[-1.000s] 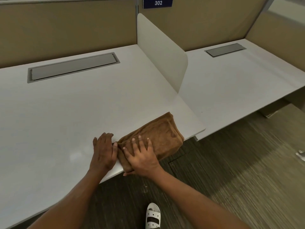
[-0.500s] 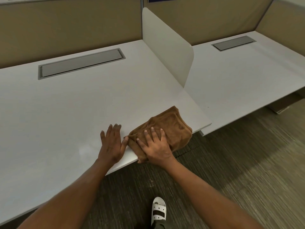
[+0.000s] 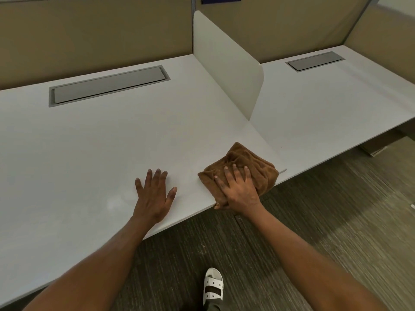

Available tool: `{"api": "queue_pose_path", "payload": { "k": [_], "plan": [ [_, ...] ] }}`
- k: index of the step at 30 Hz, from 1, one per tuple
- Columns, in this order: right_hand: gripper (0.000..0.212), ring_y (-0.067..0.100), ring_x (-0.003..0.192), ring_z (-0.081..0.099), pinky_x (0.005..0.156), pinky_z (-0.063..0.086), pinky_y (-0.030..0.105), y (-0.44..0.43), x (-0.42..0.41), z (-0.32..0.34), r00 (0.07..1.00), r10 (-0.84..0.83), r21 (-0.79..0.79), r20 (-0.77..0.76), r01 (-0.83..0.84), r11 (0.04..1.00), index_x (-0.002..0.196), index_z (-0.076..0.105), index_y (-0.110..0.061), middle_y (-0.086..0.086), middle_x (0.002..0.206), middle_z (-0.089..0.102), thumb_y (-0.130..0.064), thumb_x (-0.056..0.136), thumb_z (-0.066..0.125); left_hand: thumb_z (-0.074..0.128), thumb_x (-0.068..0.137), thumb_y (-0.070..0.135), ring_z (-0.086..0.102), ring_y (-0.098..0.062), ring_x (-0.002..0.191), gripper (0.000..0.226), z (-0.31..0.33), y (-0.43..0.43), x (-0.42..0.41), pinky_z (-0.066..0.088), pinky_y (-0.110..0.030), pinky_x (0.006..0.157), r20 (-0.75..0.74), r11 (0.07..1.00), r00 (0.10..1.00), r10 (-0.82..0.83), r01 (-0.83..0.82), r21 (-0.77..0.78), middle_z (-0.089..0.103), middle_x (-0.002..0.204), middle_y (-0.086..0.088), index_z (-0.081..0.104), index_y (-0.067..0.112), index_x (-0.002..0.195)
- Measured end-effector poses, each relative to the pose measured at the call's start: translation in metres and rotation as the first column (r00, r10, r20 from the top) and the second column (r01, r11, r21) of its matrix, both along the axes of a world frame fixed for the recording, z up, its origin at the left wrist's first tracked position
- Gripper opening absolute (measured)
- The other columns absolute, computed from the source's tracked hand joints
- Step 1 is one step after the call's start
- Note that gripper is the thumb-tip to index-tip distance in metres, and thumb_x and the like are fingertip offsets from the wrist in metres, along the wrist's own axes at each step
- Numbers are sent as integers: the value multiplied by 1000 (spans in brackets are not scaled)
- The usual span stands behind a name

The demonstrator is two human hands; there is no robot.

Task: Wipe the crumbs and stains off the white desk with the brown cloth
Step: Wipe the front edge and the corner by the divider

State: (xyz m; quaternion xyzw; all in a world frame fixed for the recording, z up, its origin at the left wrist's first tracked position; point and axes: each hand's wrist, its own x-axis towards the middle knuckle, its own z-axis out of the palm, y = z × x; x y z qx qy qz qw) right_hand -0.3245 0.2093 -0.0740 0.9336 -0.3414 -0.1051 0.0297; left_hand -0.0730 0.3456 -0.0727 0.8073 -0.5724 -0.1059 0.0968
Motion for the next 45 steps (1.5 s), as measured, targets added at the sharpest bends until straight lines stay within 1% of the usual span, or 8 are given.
{"api": "queue_pose_path", "payload": {
  "k": [5, 13, 23, 30, 34, 39, 42, 45],
  "plan": [
    [98, 52, 128, 42, 108, 22, 68, -13, -18, 5, 998, -60, -27, -16, 60, 998, 143, 43, -18, 30, 140, 47, -85, 72, 37, 8, 91, 58, -4, -25, 148, 73, 1, 1, 0, -7, -55, 117, -3, 1000, 1000, 2, -2, 6, 13, 160, -9, 16, 16, 149],
    [103, 50, 133, 38, 110, 25, 65, -39, -53, 15, 989, -148, -70, -25, 146, 987, 144, 41, -17, 29, 144, 43, -80, 65, 56, 10, 90, 57, -2, -26, 148, 73, 3, -1, -1, -6, -56, 117, -10, 1000, 1000, 7, -7, 5, 16, 160, -10, 20, 14, 149],
    [109, 48, 135, 36, 112, 24, 64, -70, -80, 22, 986, -163, -77, -47, 159, 984, 146, 38, -13, 30, 145, 41, -80, 63, 60, 9, 90, 59, 1, -28, 148, 74, 4, -3, -1, -4, -57, 117, 11, 1000, 1000, 7, -7, 13, 19, 159, -11, 24, 13, 147],
    [112, 43, 146, 12, 116, 16, 60, -90, -92, 27, 980, -155, -47, -122, 151, 987, 154, 14, -19, 22, 158, 20, -76, 69, 59, 3, 86, 62, 3, -28, 148, 81, 4, -3, 0, -2, -57, 117, 9, 1000, 1000, 7, -7, 1, 21, 158, -11, 27, 13, 146],
    [117, 43, 147, -2, 117, 21, 55, -106, -98, 35, 983, -122, 37, -139, 129, 991, 155, 1, -20, 21, 161, 7, -76, 70, 60, 5, 87, 62, 6, -29, 148, 80, 3, -3, 0, 0, -57, 116, 10, 1000, 1000, 13, -13, -4, 23, 157, -12, 29, 13, 145],
    [113, 39, 147, -10, 108, 36, 56, -120, -108, 39, 991, -119, 208, -60, 129, 970, 154, -3, -26, 17, 162, -8, -57, 75, 72, 8, 88, 61, 9, -29, 147, 78, 3, -3, 0, 2, -57, 116, 12, 1000, 1000, 22, -22, -2, 25, 157, -12, 31, 12, 144],
    [87, 37, 148, -4, 116, 24, 54, -130, -114, 38, 999, -50, 263, 2, 48, 963, 155, 7, -22, 19, 161, -7, -34, 91, 64, 8, 87, 62, 9, -29, 147, 81, 2, -2, 0, 2, -57, 116, 25, 999, 999, 36, -36, 19, 24, 157, -12, 30, 11, 145],
    [63, 31, 150, -5, 121, 8, 49, -137, -119, 36, 978, -160, 429, 131, 90, 899, 154, 19, -22, 10, 163, -3, -8, 98, 46, 8, 87, 62, 12, -30, 147, 82, 2, -4, -1, 5, -58, 115, 47, 998, 998, 45, -47, 34, 26, 156, -14, 32, 9, 145]
  ]
}}
